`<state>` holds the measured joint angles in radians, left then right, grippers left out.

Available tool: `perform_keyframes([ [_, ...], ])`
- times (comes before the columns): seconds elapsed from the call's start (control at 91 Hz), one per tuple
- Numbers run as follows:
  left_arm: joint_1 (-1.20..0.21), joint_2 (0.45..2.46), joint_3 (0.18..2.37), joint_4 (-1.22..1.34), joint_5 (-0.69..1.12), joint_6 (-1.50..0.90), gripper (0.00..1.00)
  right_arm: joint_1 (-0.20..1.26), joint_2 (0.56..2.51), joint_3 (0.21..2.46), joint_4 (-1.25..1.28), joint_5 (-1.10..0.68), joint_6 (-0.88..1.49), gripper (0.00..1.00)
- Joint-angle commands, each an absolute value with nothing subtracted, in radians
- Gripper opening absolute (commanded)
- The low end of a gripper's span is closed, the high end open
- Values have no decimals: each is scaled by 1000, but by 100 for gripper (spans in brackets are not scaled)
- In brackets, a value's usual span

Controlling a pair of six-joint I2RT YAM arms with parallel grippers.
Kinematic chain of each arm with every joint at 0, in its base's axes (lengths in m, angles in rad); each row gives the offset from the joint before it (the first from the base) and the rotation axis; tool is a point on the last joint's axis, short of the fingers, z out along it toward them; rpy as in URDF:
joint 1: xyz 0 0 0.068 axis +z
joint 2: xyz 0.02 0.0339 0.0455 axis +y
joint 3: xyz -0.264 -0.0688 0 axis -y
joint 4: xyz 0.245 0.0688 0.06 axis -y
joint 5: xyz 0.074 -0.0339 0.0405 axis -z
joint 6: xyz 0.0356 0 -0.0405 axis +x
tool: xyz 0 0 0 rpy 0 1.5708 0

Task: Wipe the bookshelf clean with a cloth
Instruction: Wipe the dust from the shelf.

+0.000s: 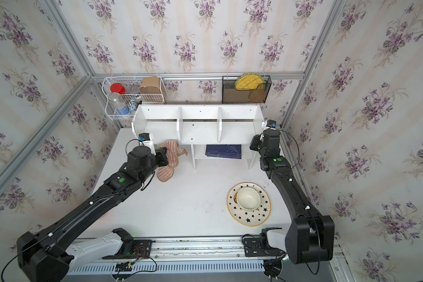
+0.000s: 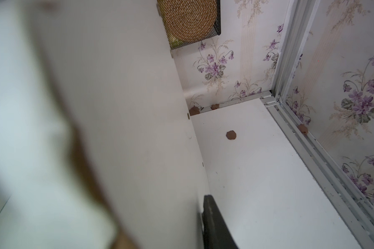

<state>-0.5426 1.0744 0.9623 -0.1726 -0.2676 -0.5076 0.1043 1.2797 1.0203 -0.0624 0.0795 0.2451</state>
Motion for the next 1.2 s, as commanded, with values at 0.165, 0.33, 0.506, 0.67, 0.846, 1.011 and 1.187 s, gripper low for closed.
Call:
perform_keyframes([
  [0.165, -371, 906, 1005, -354, -280, -427, 0, 104, 1262, 1008, -87, -23, 382, 0],
  [0.33, -362, 959, 1198, -367, -199, -372, 0, 104, 1262, 1017, -88, -46, 375, 0],
  [0.506, -362, 1130, 1400, -388, -138, -353, 0, 104, 1249, 1022, -94, -58, 373, 0],
  [0.67, -362, 1287, 1443, -381, -93, -364, 0, 104, 1247, 1026, -100, -61, 378, 0],
  [0.846, -362, 1374, 1428, -343, -63, -401, 0, 104, 1257, 1032, -101, -88, 371, 0],
  [1.011, -359, 1390, 1455, -386, -159, -414, 0, 104, 1268, 1042, -108, -108, 339, 0],
  [1.187, -324, 1444, 1547, -537, -313, -414, 0, 104, 1278, 1037, -100, -175, 311, 0],
])
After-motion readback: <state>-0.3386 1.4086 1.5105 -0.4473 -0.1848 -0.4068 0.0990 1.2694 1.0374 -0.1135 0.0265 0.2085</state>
